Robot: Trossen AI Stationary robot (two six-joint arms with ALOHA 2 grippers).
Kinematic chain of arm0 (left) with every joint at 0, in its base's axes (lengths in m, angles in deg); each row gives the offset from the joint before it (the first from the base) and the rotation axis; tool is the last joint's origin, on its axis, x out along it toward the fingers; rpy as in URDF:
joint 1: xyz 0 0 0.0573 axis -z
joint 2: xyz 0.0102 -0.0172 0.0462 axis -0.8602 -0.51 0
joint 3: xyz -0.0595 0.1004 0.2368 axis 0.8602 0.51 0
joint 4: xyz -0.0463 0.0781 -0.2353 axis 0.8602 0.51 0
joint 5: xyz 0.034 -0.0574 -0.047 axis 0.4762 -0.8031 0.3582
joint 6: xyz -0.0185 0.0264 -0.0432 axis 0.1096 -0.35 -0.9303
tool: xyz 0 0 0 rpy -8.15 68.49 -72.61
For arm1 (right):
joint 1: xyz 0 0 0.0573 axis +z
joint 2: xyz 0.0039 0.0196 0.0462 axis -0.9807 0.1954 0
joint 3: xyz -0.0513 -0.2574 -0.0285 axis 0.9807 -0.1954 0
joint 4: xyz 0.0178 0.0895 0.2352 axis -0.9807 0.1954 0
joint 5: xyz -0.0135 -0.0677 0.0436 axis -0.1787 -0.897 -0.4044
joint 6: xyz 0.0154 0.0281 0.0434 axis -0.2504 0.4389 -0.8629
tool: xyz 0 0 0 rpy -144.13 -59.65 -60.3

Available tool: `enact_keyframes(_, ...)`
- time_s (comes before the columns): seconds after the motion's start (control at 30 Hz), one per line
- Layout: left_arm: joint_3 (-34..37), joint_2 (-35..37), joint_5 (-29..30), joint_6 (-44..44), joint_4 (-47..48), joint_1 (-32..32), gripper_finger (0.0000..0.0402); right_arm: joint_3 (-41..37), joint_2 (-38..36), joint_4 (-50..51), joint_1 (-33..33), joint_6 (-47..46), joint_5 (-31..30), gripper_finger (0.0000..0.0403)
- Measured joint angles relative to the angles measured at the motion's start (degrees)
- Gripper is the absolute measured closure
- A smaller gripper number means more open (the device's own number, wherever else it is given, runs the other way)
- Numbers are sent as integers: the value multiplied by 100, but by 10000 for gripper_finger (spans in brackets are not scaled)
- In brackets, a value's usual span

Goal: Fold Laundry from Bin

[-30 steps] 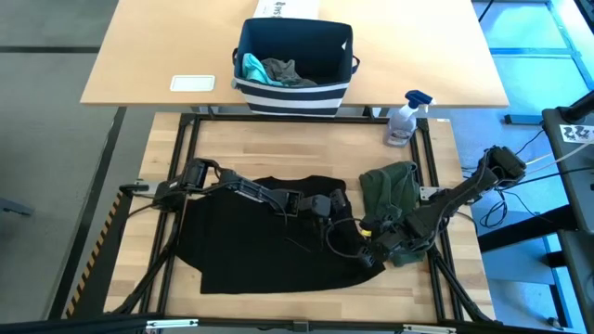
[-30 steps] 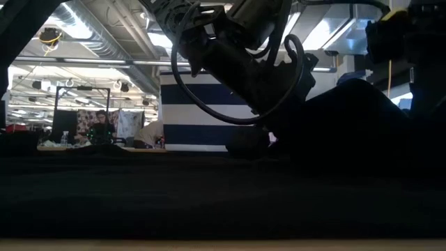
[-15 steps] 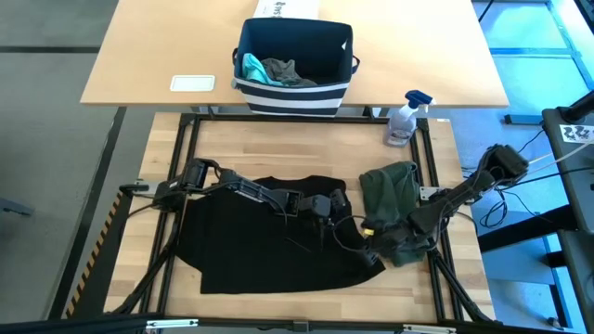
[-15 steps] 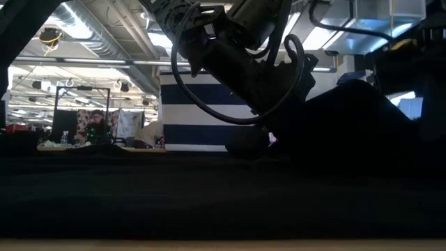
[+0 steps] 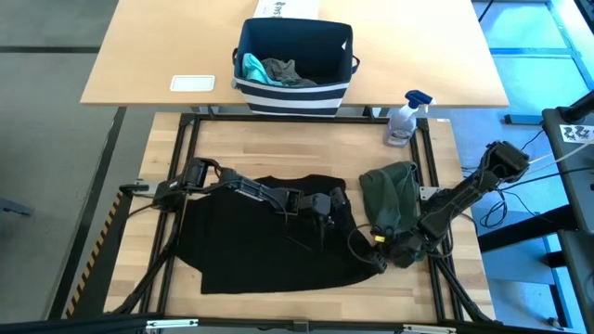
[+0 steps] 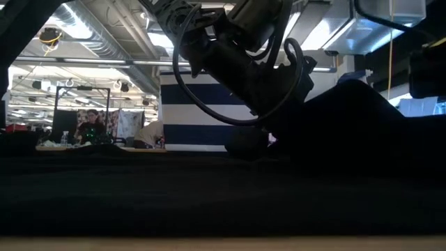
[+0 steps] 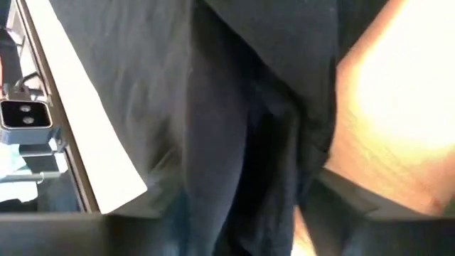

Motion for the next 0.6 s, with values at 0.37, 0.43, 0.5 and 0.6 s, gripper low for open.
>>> enact_keyframes(0.37,-2,22,130,114,-67,-45,401,90,-1,-34,113,-15,-589,383)
enact_keyframes(0.43,-1,60,223,154,-88,-76,401,159,-57,-16,118,-10,-801,393)
enact_keyframes(0.5,-67,132,285,155,-23,-110,401,242,-120,-5,180,50,-1061,396)
enact_keyframes(0.6,-222,262,358,251,-32,-159,401,438,-243,456,324,43,-1407,396)
